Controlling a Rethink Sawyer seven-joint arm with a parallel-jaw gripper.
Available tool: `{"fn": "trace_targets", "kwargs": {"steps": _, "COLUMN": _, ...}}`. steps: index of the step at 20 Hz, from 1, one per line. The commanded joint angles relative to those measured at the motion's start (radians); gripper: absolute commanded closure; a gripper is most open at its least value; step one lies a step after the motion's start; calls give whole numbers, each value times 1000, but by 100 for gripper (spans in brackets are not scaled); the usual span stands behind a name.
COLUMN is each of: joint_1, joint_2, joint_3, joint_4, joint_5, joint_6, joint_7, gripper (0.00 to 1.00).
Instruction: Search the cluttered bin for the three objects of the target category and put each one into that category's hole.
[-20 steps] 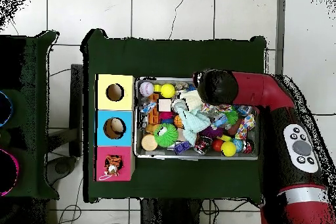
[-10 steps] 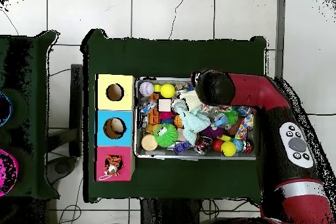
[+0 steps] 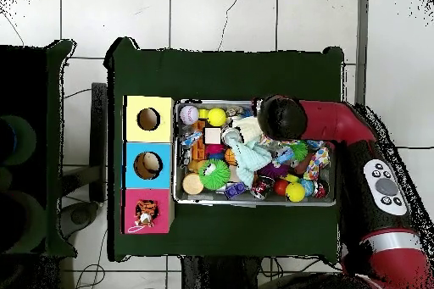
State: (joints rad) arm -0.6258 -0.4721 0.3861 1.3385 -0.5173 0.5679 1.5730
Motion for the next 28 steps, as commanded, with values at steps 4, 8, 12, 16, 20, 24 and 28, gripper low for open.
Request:
{"fn": "trace_targets", "kwargs": {"steps": 4, "joint_1": -28, "joint_2": 26, "joint_3": 77, "joint_4": 0, "joint_5": -88, "joint_6": 20, "joint_7": -201, "gripper": 0}}
{"fn": "trace_targets", "kwargs": {"steps": 8, "joint_1": -24, "joint_2": 43, "joint_3": 63, "joint_4": 0, "joint_5": -111, "joint_6": 22, "joint_7": -190, "gripper": 0}}
{"fn": "trace_targets", "kwargs": {"steps": 12, "joint_1": -25, "joint_2": 67, "joint_3": 55, "joint_4": -3, "joint_5": -130, "joint_6": 14, "joint_7": -173, "gripper": 0}}
{"fn": "trace_targets", "kwargs": {"steps": 16, "joint_1": -28, "joint_2": 109, "joint_3": 49, "joint_4": -11, "joint_5": -152, "joint_6": -24, "joint_7": -143, "gripper": 0}}
{"fn": "trace_targets", "kwargs": {"steps": 20, "joint_1": -42, "joint_2": 149, "joint_3": 56, "joint_4": -9, "joint_5": -161, "joint_6": -69, "joint_7": -118, "gripper": 0}}
{"fn": "trace_targets", "kwargs": {"steps": 24, "joint_1": -29, "joint_2": 163, "joint_3": 41, "joint_4": -24, "joint_5": -190, "joint_6": -78, "joint_7": -119, "gripper": 0}}
{"fn": "trace_targets", "kwargs": {"steps": 28, "joint_1": -10, "joint_2": 170, "joint_3": 13, "joint_4": -43, "joint_5": -232, "joint_6": -97, "joint_7": -105, "gripper": 0}}
